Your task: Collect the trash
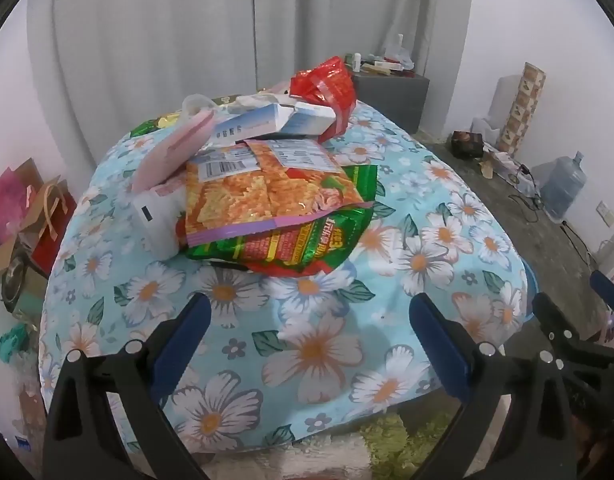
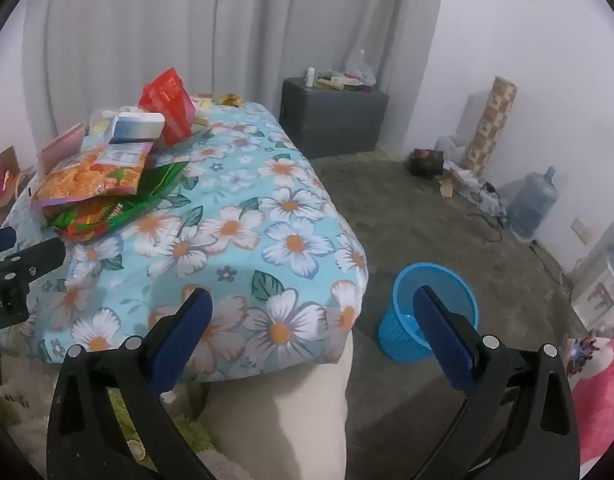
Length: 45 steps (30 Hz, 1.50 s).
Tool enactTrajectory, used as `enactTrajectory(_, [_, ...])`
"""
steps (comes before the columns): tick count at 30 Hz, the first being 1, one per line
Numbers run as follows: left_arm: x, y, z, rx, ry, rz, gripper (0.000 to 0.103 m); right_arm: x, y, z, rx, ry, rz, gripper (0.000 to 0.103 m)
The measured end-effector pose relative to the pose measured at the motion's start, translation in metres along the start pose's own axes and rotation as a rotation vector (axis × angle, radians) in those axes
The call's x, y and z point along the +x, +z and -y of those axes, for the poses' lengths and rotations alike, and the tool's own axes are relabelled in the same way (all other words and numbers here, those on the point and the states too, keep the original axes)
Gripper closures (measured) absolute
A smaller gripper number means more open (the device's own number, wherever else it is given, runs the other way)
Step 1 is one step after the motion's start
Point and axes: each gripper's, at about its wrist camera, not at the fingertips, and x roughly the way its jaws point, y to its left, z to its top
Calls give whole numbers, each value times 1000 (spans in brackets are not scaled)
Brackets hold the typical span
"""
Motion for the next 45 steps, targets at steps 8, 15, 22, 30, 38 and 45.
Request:
enactTrajectory(8, [0, 1, 6, 6, -15, 3, 6, 2, -19, 40, -17, -28, 17, 7])
enactTrajectory(15, [-3, -1, 13, 22, -36, 12, 6, 0, -17, 37, -23, -49, 7, 7])
enactTrajectory(22, [-4, 1, 12, 24, -32, 14, 6, 0, -18, 44, -20, -53, 7, 7])
enactTrajectory(30, [-4, 1, 10, 22, -26, 11, 6, -1, -17, 48, -16, -53, 6, 7])
enactTrajectory(38, [-4, 0, 10, 25, -26, 13, 6, -2, -17, 50, -10, -60, 3, 7])
enactTrajectory(45, [-4, 1, 9, 26, -26, 12, 6, -2, -17, 47, -12, -60, 4, 7])
